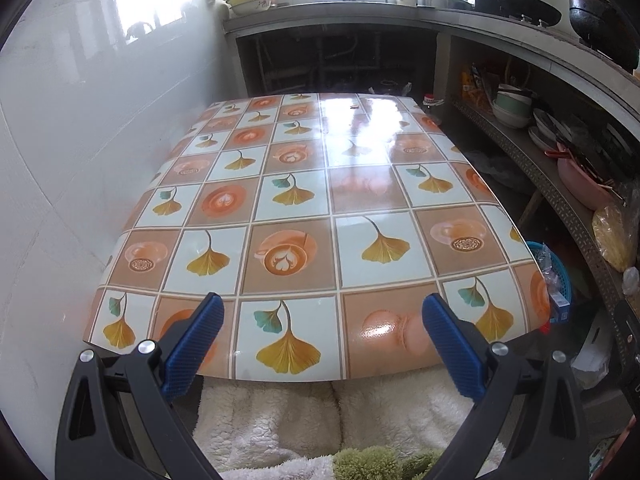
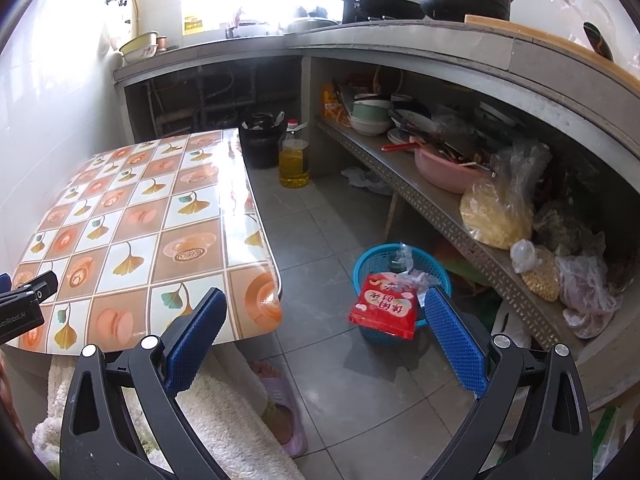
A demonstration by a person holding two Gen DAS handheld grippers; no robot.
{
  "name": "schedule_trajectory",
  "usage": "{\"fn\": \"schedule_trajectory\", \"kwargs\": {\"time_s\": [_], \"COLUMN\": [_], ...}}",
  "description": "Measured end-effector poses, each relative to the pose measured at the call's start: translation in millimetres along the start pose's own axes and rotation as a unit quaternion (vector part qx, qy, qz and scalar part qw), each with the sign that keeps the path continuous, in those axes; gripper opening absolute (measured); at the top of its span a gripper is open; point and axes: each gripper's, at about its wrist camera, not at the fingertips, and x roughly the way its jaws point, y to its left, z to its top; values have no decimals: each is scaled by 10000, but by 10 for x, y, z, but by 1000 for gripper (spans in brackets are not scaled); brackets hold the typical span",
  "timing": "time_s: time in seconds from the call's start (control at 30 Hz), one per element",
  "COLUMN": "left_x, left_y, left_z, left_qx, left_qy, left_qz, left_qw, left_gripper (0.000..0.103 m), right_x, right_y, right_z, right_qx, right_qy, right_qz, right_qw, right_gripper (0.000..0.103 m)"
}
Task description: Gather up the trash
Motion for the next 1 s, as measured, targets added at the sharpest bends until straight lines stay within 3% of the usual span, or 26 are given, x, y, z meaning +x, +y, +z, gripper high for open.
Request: {"fn": "schedule_trajectory", "kwargs": {"time_s": [0.4,1.0], "left_x": [-5,-64], "left_y": [-17,-200], "left_z": [1,-5], "left_qx": [37,347], "left_qy": [-26,-104], "left_qz": [24,-264], "left_qw": [10000,9990], "left_gripper": [97,97], "right_x": [19,21], "right_y": [-46,-73], "right_z": [1,0], "right_qx": [18,46], "right_qy": [5,35], "right_qz": [4,3], "right_qw": [10000,10000], "right_gripper": [95,95]}}
